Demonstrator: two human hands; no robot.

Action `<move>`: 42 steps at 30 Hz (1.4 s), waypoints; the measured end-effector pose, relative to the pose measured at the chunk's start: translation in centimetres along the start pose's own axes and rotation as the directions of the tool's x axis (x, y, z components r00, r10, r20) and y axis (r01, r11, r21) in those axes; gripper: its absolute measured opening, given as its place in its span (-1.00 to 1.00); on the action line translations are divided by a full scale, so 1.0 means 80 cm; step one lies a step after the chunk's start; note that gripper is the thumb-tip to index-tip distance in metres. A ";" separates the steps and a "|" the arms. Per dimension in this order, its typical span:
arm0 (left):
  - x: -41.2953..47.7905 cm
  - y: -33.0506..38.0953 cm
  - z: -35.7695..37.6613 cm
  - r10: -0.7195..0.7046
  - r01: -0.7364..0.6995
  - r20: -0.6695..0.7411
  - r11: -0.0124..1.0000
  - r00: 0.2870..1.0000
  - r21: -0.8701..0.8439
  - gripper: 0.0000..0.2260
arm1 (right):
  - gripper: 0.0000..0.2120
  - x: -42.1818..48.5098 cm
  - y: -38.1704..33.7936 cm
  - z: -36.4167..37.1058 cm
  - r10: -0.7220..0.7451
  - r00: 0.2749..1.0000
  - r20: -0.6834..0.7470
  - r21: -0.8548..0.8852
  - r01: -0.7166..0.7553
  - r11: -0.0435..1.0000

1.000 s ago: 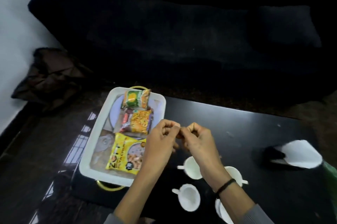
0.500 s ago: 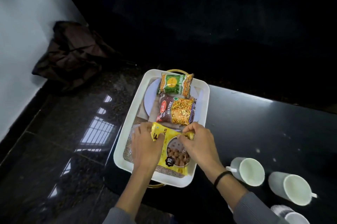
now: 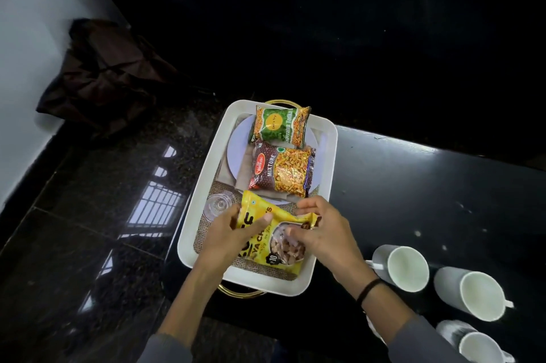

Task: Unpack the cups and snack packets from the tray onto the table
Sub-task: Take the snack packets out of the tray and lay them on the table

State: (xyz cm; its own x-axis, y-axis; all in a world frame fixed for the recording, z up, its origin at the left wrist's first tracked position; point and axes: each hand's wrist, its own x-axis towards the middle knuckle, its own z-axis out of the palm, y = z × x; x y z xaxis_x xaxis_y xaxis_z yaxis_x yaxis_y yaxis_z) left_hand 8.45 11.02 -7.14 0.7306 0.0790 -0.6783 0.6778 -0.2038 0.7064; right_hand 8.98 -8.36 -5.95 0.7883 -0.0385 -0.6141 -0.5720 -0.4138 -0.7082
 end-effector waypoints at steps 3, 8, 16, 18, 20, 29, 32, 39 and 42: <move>-0.001 0.007 -0.002 0.053 -0.035 0.091 0.982 0.994 -0.188 -0.52 | -0.50 -0.001 -0.005 -0.016 0.004 0.997 0.080 0.217 -0.021 0.976; 0.006 0.020 0.004 0.114 -0.081 0.102 0.956 0.988 -0.283 -0.59 | -0.46 0.003 -0.013 -0.034 0.035 0.991 0.127 0.458 -0.090 0.885; 0.022 0.044 0.034 0.183 -0.130 0.126 0.930 0.975 -0.344 -0.26 | -0.71 -0.003 -0.025 -0.056 0.084 0.993 0.081 0.747 -0.117 0.654; 0.021 0.052 0.042 0.175 -0.125 0.144 0.945 0.974 -0.303 -0.22 | -0.71 -0.003 -0.023 -0.062 0.069 0.997 0.043 0.704 -0.079 0.706; 0.022 0.057 0.050 0.185 -0.132 0.144 0.939 0.972 -0.317 -0.29 | -0.72 -0.003 -0.018 -0.069 0.071 0.997 -0.006 0.668 -0.049 0.742; 0.007 0.088 0.112 0.245 -0.270 -0.119 0.920 0.962 -0.285 -0.69 | -0.62 -0.003 -0.012 -0.078 0.252 0.966 -0.063 0.841 -0.085 0.535; 0.007 0.094 0.126 0.266 -0.318 -0.214 0.911 0.940 -0.261 -0.76 | -0.53 -0.001 -0.011 -0.076 0.268 0.963 -0.027 0.874 -0.107 0.474; 0.007 0.105 0.114 0.559 -0.472 -0.282 0.821 0.779 0.322 -0.74 | -0.74 0.001 0.011 -0.098 0.018 0.954 -0.299 0.481 0.135 0.866; 0.013 0.112 0.105 0.750 -0.566 -0.077 0.558 0.657 0.607 -0.80 | -0.47 0.001 0.017 -0.113 -0.187 0.970 -0.154 0.242 0.221 0.945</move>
State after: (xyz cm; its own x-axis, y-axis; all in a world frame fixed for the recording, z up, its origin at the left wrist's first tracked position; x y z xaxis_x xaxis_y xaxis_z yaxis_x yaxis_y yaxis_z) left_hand 14.55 1.12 -3.20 0.9946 -0.0263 0.1001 -0.0858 -0.7508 0.6549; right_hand 10.33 -17.15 -3.84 0.9067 -0.1004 -0.4097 -0.4215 -0.1792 -0.8890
